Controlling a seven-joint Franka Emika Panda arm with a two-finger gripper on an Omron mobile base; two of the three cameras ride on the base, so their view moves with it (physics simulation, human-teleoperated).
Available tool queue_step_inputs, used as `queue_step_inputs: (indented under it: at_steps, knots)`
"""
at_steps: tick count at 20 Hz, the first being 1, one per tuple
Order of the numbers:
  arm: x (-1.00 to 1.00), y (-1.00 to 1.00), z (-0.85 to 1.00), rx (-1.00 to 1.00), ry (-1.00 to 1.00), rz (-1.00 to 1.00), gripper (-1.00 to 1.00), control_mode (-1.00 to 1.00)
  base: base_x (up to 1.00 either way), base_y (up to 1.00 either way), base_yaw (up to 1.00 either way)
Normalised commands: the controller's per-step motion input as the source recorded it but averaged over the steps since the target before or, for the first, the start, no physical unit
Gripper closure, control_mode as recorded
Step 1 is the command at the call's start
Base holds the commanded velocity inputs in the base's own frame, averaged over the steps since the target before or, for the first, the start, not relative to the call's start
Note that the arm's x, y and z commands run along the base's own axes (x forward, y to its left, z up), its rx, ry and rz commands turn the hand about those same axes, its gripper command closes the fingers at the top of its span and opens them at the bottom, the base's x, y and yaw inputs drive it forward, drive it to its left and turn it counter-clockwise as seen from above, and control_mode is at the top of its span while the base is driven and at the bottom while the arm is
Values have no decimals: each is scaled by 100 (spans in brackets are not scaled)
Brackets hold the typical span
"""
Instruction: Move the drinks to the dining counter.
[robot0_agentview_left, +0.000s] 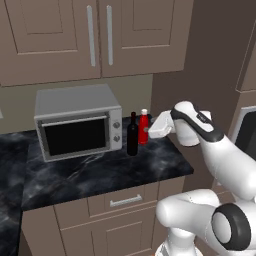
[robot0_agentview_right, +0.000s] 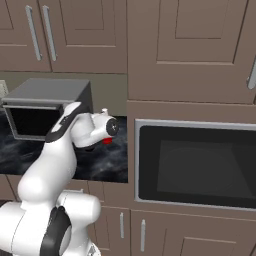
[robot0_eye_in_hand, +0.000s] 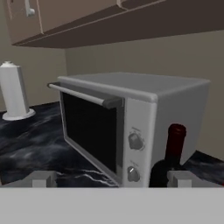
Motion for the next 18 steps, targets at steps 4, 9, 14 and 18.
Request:
queue_step_inputs:
  at_steps: [4,9,14,18]
  knots:
    - [11,0,0,5,0,0,-100,-100,0,0,0]
    - [1,4,-2,2,-1,0,-100,-100,0,0,0]
    - [3,6,-5,0,-3,0,-100,-100,0,0,0]
    - [8,5,0,0,0,0,-100,-100,0,0,0]
